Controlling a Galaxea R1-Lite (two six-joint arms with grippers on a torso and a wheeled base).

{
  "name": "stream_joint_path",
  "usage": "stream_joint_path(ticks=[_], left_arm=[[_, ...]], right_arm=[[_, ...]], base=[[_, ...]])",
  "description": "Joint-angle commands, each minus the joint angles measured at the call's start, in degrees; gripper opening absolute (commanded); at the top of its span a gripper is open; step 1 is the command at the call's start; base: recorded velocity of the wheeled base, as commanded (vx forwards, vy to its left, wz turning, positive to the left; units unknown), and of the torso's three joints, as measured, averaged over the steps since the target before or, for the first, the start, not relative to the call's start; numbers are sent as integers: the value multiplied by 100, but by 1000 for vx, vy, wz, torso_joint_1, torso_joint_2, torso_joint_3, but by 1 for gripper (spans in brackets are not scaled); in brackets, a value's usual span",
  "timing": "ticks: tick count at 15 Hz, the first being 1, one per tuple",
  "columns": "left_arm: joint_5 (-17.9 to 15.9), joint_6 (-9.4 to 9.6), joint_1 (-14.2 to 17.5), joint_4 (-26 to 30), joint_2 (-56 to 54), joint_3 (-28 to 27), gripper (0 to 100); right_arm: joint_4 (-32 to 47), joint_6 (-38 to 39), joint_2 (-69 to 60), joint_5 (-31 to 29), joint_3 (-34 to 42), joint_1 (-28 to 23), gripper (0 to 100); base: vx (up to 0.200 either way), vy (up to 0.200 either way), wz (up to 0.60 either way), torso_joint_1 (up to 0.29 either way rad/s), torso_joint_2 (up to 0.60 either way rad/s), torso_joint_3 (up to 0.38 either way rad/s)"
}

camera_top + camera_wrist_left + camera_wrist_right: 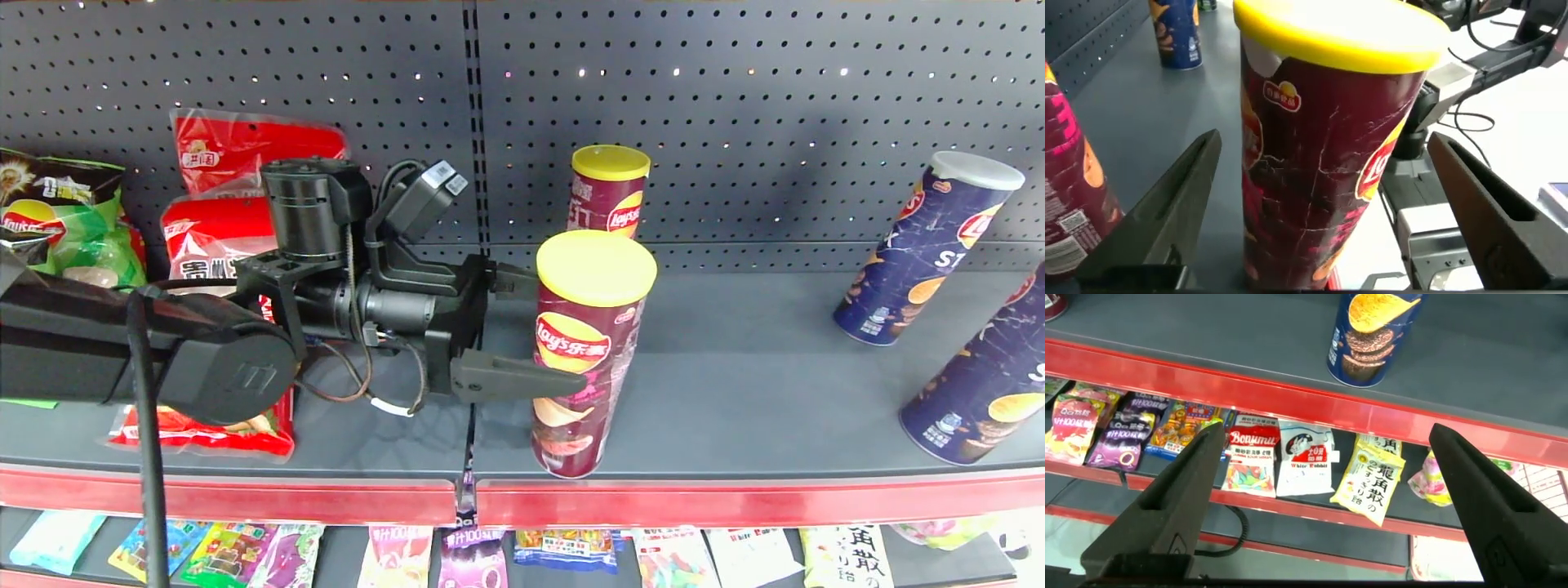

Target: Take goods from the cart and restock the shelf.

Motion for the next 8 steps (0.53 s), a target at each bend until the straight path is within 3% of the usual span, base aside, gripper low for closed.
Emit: stream_joint_path(ticks=[1,2,8], left_arm=[[-10,-196,-27,-24,1,-7,100],[-28,-311,-79,-51,-8,-25,100],[-212,-293,-79,-200,151,-139,100]], right_arm=[[1,-3,15,0,7,2,100],[1,-3,15,0,7,2,100],[1,-3,23,0,-2,2,100]], base=[[0,0,0,0,0,0],[0,0,0,0,0,0],[0,0,0,0,0,0]])
